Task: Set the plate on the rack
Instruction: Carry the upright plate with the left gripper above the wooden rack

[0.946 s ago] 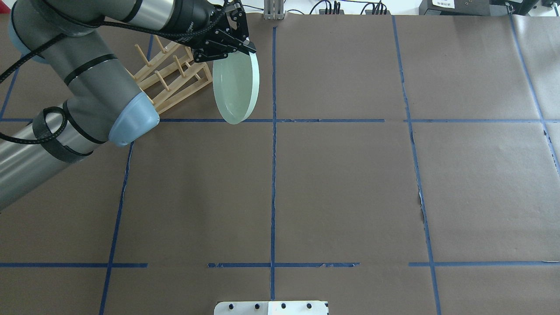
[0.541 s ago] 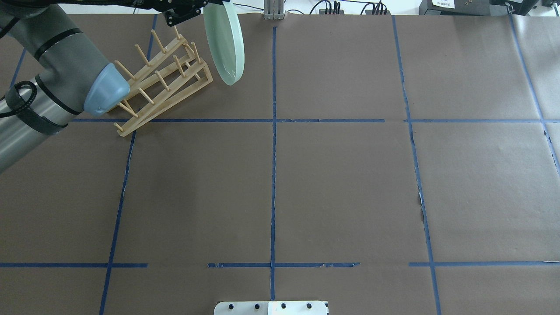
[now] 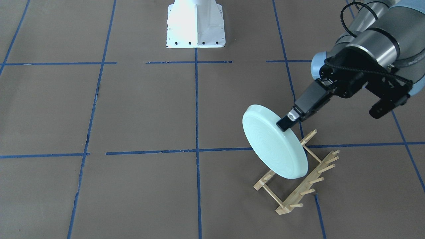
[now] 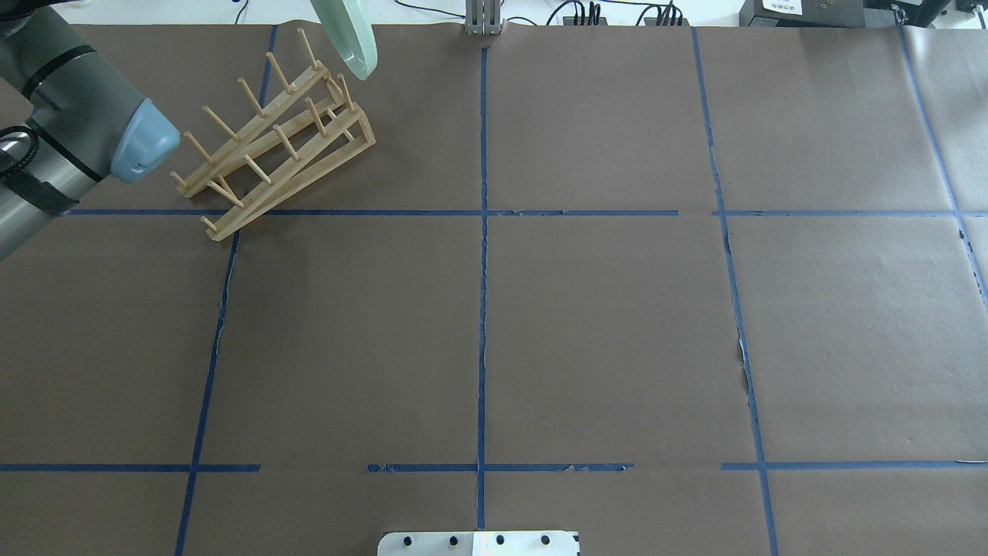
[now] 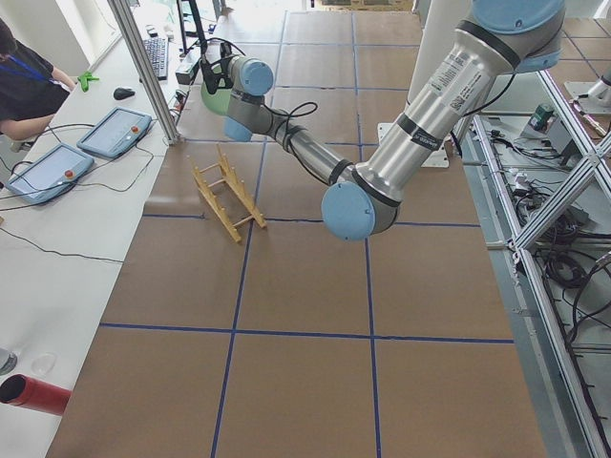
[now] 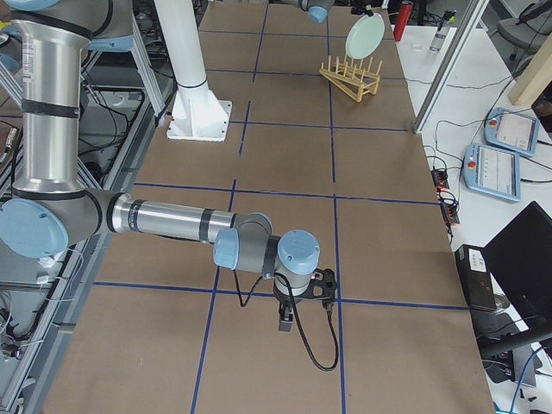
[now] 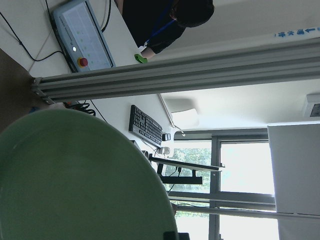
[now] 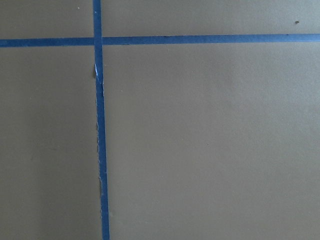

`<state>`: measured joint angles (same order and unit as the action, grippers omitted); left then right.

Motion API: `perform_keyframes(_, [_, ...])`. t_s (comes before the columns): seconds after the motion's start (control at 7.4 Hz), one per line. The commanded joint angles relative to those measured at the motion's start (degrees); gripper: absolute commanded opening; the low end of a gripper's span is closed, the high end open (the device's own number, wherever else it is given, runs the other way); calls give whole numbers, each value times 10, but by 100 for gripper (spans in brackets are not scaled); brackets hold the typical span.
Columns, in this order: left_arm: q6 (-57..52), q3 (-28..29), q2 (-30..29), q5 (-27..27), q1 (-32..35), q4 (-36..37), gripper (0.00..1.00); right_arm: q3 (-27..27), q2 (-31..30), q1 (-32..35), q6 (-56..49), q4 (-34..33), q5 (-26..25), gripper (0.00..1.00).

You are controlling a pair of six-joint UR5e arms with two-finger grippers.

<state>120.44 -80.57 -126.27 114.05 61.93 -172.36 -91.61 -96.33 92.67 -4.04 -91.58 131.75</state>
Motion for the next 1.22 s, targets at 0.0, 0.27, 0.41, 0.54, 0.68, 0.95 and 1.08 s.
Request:
perform_keyframes(0.0, [2,42,15,-3,26,-6,0,0,0,1,0,0,0,100])
perform_keyframes(0.27, [1,51,23,-3,24,-7,0,0,0,0,0,0,0,100])
perform_keyframes(0.41, [1,59,24,-4,21,-7,0,0,0,1,0,0,0,100])
perform_keyframes(0.54, [-1,66,24,-4,21,-7,0,0,0,1,0,0,0,100])
perform_keyframes(0.68, [-2,72,23,-5,20,-7,0,0,0,1,0,0,0,100])
perform_keyframes(0.95, [-3,82,20,-21,16,-6,0,-1,0,1,0,0,0,100])
perform_keyframes(1.08, [-2,91,14,-29,14,-6,0,0,0,1,0,0,0,100])
